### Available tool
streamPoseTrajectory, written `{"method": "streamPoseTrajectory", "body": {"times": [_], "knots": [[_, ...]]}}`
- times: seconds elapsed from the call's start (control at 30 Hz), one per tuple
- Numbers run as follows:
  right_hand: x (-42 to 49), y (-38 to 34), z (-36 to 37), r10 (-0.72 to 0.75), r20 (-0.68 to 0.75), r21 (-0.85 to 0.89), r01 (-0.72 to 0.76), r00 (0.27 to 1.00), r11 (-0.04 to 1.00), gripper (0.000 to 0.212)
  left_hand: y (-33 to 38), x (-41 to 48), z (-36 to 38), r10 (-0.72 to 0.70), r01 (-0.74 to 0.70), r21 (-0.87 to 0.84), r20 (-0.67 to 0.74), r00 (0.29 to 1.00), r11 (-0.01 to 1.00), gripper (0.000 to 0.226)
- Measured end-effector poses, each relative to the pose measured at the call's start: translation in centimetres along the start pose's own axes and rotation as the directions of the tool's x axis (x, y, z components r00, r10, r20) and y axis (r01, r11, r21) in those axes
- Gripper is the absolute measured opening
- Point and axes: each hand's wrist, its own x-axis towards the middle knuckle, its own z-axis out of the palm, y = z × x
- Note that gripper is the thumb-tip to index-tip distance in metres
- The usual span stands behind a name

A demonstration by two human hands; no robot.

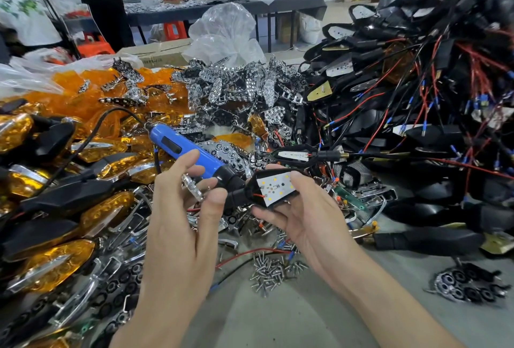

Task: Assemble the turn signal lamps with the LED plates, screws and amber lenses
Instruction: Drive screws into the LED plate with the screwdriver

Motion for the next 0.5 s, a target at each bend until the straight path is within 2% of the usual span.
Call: {"method": "streamPoseTrajectory", "body": {"times": [0.37,0.5], "knots": [[0.06,-0.03,0.13,-0.023,-0.032,0.005,0.023,0.999,1.0,0.035,-0.42,-0.36,0.28,0.008,-0.027,0.13,0.141,0.99,0.991,0.038],[0.1,0.27,-0.1,-0.019,-0.007,-0.042,0.019,1.0,0.999,0.047,-0.11,-0.39,0.27,0.017,-0.052,0.217,0.159,0.987,0.975,0.029]]}}
